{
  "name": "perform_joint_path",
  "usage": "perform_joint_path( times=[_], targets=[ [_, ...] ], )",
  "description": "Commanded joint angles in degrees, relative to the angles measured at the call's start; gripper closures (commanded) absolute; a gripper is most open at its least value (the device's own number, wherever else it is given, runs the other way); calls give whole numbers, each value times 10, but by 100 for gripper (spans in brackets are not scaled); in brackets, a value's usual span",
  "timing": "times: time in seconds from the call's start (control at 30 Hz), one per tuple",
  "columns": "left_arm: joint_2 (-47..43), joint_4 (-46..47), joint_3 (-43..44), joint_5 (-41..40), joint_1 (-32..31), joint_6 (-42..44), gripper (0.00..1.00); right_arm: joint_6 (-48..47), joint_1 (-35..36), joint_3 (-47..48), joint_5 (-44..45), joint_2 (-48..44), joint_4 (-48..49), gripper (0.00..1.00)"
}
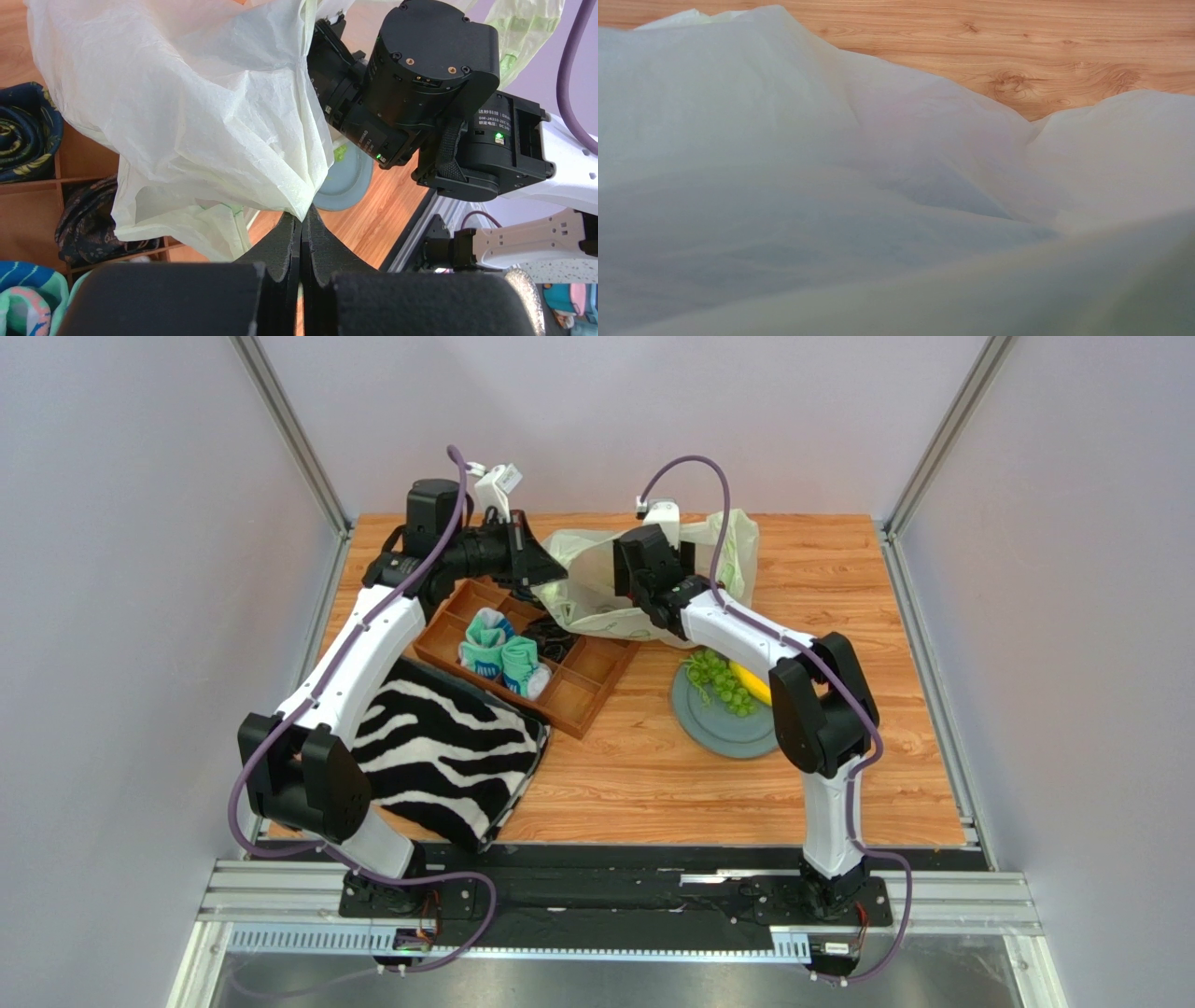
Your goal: Place the fruits into the plastic bag
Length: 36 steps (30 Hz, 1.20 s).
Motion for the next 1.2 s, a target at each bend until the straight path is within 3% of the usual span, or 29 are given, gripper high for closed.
perform_joint_path(
  times=[0.0,0.47,0.83,1.0,1.17],
  targets=[
    [1,20,-2,12,4,-2,100,7,-5,33,1,0,3,16],
    [2,21,-3,13,6,-4,100,1,-5,3,-54,-31,31,19],
    [4,24,-4,15,7,-6,100,-56,35,-111,-211,-212,92,25],
    [4,25,-4,14,7,-7,100,-88,79,-158,-211,-302,83,25],
    [3,25,-5,13,7,-6,100,-56,88,-254,-194,-409,46,26]
  ],
)
